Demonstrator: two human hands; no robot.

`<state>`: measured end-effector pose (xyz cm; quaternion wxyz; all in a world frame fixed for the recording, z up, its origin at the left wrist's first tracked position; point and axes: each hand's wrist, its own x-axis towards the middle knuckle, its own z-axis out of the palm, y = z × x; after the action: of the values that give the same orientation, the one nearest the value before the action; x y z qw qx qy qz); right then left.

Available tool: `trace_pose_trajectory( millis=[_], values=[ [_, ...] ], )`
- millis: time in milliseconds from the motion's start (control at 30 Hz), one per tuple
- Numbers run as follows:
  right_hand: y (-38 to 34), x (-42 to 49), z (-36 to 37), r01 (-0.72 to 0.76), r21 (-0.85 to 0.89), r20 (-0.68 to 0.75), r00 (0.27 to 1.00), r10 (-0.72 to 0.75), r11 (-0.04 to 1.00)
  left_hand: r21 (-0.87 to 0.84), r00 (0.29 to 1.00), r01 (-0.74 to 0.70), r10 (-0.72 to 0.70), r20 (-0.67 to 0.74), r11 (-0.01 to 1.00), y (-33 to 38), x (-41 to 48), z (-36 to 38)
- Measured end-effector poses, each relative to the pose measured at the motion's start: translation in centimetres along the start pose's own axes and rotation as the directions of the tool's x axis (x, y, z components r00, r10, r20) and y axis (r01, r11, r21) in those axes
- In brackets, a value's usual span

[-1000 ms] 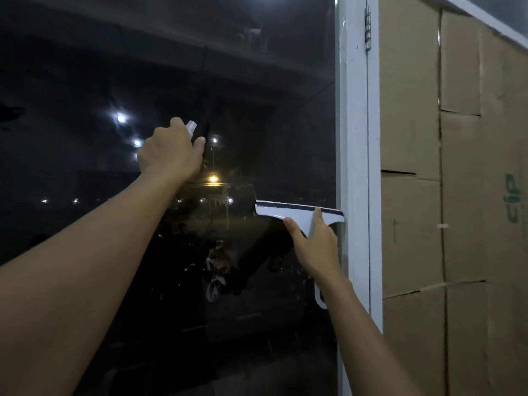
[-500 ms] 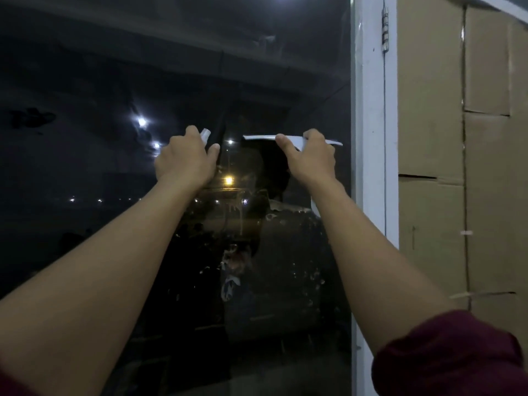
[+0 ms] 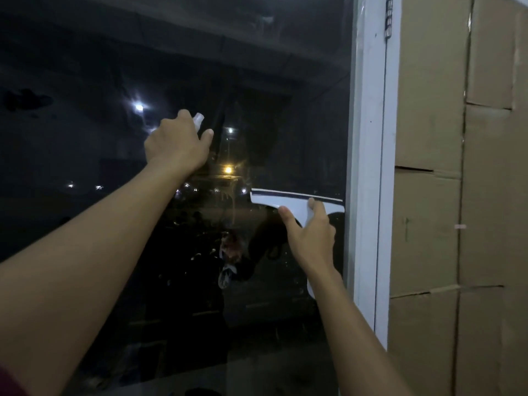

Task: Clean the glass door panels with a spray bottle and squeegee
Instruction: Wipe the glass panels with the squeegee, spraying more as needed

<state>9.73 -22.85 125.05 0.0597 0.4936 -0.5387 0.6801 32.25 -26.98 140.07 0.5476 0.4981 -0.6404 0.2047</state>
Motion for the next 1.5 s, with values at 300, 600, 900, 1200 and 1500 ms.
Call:
trace_pose_trajectory(
  millis=[300,600,900,1200,1500],
  values=[
    [-6.4,6.1,-1.4,0.141,0.112,-0.051,0.989,-0.136,0.984,0.013,0.998,0.05,-0.051,0.044,0.999,0.5,-0.1,-0.4],
    [-11.8,10.4,-1.2,0.195,-0.002,0.037,0.98,-0.195,0.981,0.015,0.998,0.052,-0.053,0.021,0.999,-0.1,0.2,-0.1],
    [-2.8,2.2,-0.7,0.085,0.061,0.034,0.996,-0.087,0.995,0.036,0.998,0.057,-0.058,0.04,0.998,-0.1,0.3,-0.1],
    [1.7,-1.4,-0.8,0.002,0.1,0.055,0.998,-0.008,0.995,0.053,0.987,0.049,-0.057,0.153,0.997,0.0,0.8,-0.9],
    [-4.8,0.6,0.6,0.163,0.179,0.075,0.981,-0.178,0.97,-0.118,0.992,0.091,-0.079,0.101,0.989,-5.9,-0.6,-5.7]
  ],
)
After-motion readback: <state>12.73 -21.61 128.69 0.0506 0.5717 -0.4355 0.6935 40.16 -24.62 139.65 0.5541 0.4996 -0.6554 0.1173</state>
